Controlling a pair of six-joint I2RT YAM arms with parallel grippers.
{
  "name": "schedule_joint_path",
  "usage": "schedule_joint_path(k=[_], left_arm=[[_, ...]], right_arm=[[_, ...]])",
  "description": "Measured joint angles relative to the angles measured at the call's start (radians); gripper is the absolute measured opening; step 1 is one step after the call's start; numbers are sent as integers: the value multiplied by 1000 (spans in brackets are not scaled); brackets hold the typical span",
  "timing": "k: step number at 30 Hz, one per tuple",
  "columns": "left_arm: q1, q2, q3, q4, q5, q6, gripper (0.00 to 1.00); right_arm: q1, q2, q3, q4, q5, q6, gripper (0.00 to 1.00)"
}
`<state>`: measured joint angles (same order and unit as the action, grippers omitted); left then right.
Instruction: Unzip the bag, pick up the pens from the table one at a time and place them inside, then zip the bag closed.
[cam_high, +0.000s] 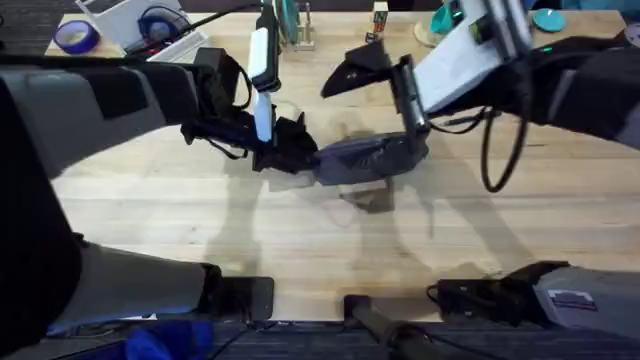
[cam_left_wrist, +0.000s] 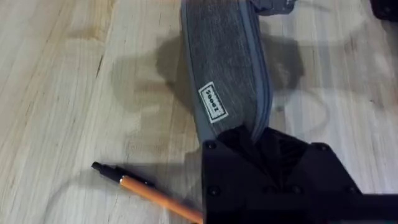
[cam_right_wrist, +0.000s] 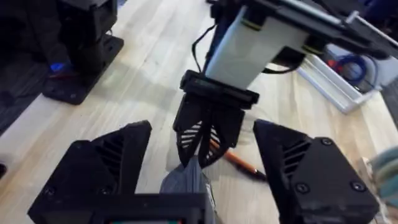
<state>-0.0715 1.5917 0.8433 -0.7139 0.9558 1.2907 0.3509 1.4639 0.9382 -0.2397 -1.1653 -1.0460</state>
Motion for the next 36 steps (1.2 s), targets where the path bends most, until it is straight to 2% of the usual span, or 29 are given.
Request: schedule_joint_path(k=[9,23,36], left_arm=[[0,0,0,0,0,0,42],[0,0,0,0,0,0,42],[0,0,0,0,0,0,42]], right_arm=[[-61,-130,0,-91,63,161,997],[-71,-440,0,-102,71,630,997],[-72,-533,0,-99,71,922,997]])
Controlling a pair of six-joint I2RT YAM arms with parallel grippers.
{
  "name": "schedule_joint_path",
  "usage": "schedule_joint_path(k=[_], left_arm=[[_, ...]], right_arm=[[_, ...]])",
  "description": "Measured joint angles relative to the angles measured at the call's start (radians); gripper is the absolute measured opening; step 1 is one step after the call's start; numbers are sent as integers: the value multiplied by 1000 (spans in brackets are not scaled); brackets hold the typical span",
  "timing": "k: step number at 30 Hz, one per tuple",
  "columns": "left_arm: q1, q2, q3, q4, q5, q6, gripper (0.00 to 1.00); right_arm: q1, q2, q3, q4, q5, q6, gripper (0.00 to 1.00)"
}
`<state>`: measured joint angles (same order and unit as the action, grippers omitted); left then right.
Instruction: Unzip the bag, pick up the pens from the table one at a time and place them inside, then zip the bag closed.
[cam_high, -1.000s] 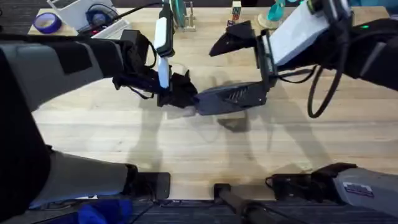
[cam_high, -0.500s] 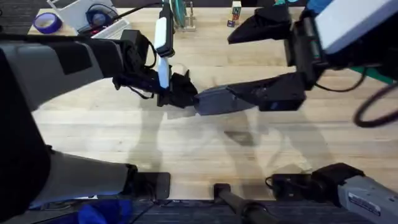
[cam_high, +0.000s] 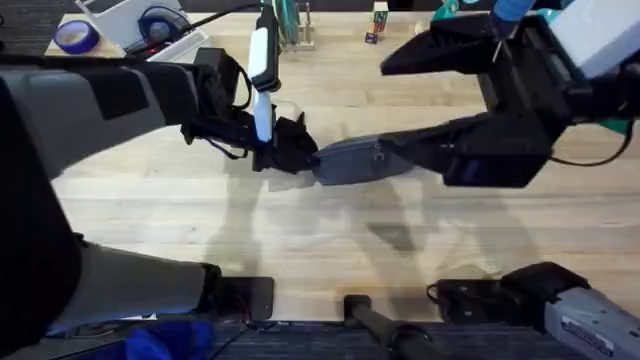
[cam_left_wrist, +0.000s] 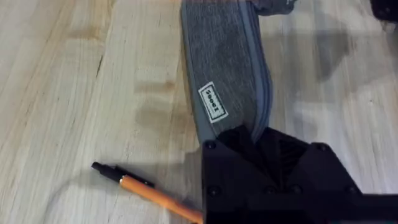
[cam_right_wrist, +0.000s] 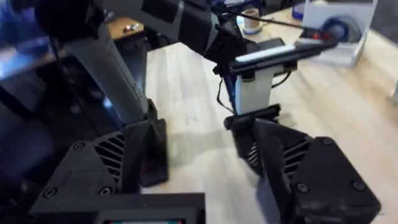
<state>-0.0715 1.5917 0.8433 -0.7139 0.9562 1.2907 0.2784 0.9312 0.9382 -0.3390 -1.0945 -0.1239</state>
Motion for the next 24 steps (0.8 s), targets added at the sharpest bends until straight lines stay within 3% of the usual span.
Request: schedule_joint_path(k=[10,19,24], left_arm=[[0,0,0,0,0,0,42],[0,0,0,0,0,0,42],[0,0,0,0,0,0,42]], right_arm=[[0,-1,0,0,81,284,997],[29,-1,0,-21,196,356,997],[59,-1,3,-118,287,372,997]])
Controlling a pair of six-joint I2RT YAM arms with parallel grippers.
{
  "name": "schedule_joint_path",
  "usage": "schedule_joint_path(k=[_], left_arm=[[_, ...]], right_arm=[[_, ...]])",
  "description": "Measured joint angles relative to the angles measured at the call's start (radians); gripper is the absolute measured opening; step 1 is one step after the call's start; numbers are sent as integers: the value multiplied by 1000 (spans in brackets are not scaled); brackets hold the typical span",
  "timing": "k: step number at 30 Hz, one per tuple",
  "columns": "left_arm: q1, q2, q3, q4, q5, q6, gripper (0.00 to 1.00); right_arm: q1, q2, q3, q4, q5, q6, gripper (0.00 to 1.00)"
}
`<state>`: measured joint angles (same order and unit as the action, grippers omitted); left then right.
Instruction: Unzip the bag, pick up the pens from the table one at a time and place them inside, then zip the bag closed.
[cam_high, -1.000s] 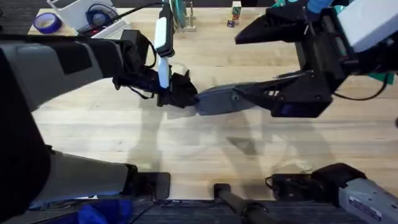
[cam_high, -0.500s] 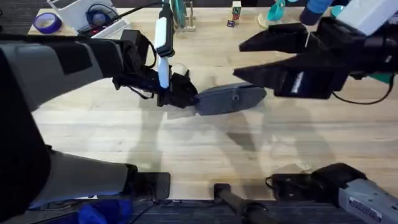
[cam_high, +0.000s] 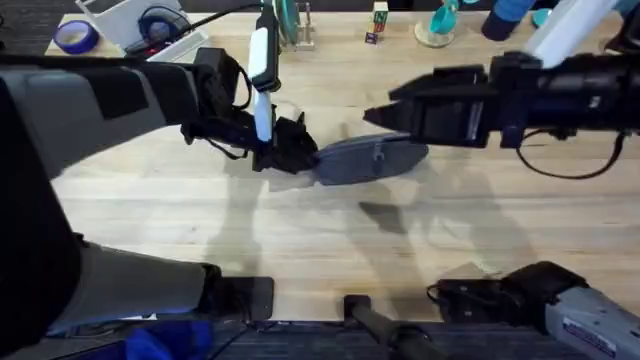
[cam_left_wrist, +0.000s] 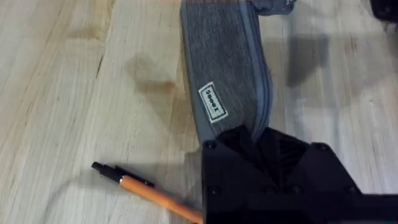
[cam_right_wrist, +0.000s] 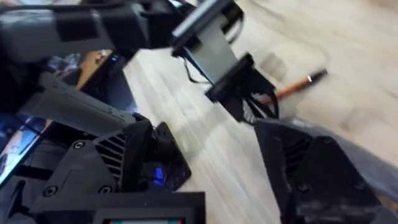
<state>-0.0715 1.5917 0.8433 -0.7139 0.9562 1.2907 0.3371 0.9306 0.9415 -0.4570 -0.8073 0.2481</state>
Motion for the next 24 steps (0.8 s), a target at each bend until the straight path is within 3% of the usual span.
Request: schedule_joint_path(k=[12,24], left_arm=[[0,0,0,0,0,0,42],[0,0,0,0,0,0,42]], right_arm=[[84,18,77,-157,205,33,997],[219,213,220,-325,387,64,998]])
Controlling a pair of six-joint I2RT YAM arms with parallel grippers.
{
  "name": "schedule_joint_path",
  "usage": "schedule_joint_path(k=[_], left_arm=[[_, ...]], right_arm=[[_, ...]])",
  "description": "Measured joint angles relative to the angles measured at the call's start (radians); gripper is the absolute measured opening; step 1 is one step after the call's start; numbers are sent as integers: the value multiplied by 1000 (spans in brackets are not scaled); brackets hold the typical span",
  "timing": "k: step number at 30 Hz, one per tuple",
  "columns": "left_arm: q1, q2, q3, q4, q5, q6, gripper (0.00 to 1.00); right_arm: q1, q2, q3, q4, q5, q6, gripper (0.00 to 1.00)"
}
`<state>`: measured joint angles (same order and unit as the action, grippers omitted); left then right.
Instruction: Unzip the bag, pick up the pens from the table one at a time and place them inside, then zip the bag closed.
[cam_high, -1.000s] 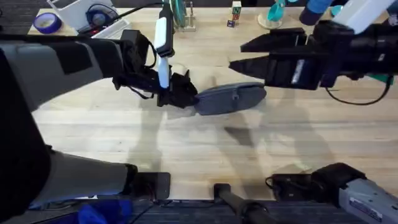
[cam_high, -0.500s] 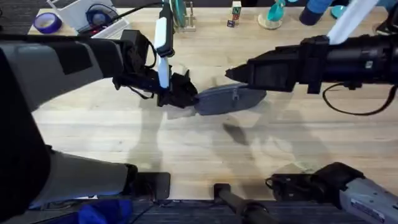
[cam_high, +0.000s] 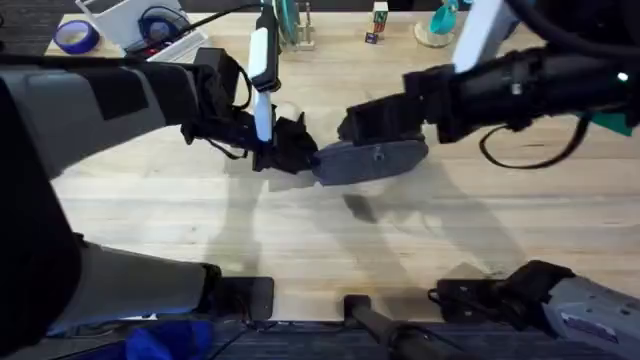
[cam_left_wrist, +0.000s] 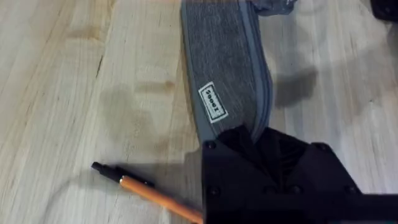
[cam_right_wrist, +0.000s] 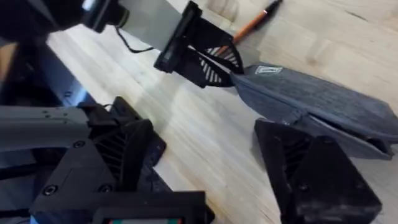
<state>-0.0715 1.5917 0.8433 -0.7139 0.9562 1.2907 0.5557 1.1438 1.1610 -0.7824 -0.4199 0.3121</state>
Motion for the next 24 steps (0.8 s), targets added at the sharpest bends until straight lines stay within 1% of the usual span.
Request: schedule_joint_path(k=[4,10,18,24], left_arm=[[0,0,0,0,0,0,42],[0,0,0,0,0,0,42],[0,0,0,0,0,0,42],[0,0,0,0,0,0,42]], right_arm=[[22,43,29,-9,43,35,997],[25,76,34,-30,77,125,986],[27,86,39,-143,185,219,979],[48,96,75,-208,273,255,977]])
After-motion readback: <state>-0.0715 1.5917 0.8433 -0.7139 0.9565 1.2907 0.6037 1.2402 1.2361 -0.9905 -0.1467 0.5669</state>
